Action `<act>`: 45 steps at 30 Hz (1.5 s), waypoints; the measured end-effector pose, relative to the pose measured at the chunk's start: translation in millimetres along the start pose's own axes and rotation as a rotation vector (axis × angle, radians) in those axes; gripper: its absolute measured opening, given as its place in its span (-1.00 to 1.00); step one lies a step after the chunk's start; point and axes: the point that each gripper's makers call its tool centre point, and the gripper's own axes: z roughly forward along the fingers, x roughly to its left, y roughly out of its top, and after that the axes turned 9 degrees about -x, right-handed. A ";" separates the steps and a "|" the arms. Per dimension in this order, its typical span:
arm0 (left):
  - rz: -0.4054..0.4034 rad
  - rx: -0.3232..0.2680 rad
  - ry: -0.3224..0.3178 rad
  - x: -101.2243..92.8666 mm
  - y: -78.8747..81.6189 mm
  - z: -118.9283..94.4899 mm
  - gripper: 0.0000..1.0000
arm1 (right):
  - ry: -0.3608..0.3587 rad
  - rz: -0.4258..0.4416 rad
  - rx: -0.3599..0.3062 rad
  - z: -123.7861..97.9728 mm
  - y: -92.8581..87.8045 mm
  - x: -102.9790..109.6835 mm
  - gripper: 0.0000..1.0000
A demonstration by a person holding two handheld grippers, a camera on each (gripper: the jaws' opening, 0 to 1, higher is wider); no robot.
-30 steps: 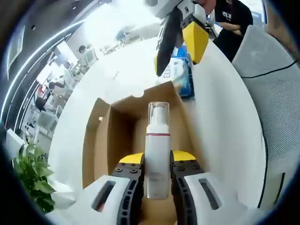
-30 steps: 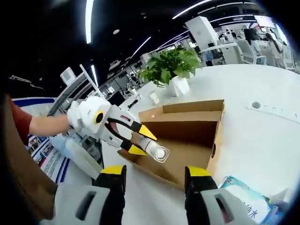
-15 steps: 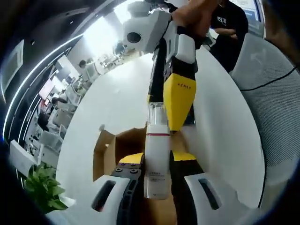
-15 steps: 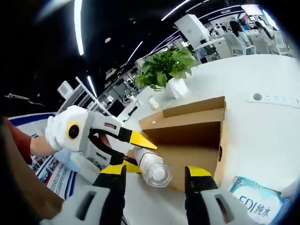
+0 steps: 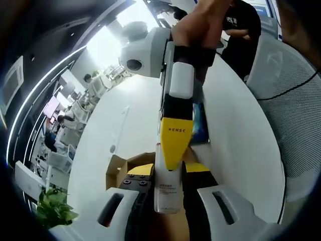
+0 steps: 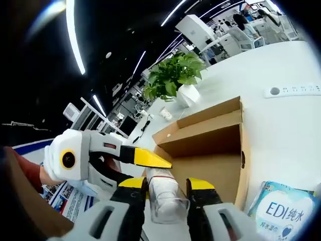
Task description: Operate the shoe box by opening the lid, removing the specified soft item, and placing it in the target area until the item is outside and the box remains undamaged.
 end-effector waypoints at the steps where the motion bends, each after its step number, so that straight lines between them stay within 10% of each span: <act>1: 0.001 -0.002 0.001 0.1 0.3 0.1 -0.60 | 0.004 0.013 0.001 -0.9 -0.3 1.8 -0.49; 26: -0.021 0.008 -0.011 -9.7 -0.9 5.0 -0.56 | 0.002 0.219 -0.017 -8.3 -4.5 10.0 -0.59; 45: 0.005 0.018 -0.065 -24.3 3.1 9.5 -0.60 | 0.005 0.207 0.040 -20.3 -19.8 11.3 -0.58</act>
